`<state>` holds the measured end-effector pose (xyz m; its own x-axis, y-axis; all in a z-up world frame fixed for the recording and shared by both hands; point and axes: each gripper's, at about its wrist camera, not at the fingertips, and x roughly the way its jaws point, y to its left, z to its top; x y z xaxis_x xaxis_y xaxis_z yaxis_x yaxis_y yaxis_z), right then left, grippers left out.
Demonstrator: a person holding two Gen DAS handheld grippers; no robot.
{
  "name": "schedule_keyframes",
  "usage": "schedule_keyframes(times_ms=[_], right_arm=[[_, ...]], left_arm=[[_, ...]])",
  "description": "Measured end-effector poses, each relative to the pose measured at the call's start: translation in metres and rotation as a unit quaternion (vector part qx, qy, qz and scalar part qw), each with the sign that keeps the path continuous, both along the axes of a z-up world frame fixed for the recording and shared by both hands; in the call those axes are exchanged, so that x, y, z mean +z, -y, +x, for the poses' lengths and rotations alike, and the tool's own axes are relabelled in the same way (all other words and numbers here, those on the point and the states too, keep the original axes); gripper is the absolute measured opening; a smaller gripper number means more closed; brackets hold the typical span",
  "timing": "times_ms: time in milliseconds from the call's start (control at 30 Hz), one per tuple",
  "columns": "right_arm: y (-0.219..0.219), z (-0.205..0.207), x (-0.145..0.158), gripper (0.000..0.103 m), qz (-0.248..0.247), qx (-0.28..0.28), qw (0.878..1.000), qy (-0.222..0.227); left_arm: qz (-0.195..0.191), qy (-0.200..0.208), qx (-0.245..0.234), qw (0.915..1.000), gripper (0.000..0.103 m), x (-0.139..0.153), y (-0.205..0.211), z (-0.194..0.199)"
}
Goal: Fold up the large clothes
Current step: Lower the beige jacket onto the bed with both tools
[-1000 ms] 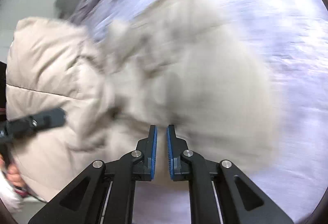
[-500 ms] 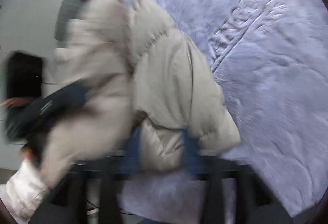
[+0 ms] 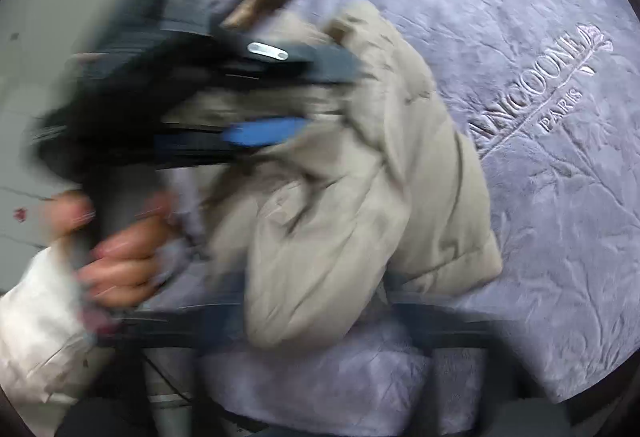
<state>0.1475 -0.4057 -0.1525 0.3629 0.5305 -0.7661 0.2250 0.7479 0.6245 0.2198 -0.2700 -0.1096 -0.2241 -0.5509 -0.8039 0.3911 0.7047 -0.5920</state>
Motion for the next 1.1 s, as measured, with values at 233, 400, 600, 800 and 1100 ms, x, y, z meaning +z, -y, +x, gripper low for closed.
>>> schedule_keyframes(times_ms=[233, 400, 600, 800, 1100], right_arm=[[0.03, -0.018, -0.027, 0.012, -0.021, -0.034, 0.999, -0.034], [0.054, -0.026, -0.055, 0.014, 0.023, -0.057, 0.997, -0.055], [0.069, -0.034, -0.076, 0.015, 0.041, -0.062, 0.995, -0.059], [0.089, -0.038, -0.078, 0.018, 0.078, -0.063, 0.992, -0.079], [0.115, -0.043, 0.014, 0.034, -0.042, -0.065, 0.997, -0.013]], left_arm=[[0.07, 0.233, 0.032, 0.9694, 0.082, 0.071, -0.046, 0.004], [0.127, 0.207, 0.105, 0.9644, 0.082, 0.019, -0.073, 0.05], [0.162, 0.223, 0.091, 0.9568, 0.082, -0.033, -0.02, 0.057], [0.192, 0.236, 0.081, 0.9491, 0.082, -0.047, 0.002, 0.062], [0.193, 0.227, 0.093, 0.95, 0.082, -0.042, -0.005, 0.061]])
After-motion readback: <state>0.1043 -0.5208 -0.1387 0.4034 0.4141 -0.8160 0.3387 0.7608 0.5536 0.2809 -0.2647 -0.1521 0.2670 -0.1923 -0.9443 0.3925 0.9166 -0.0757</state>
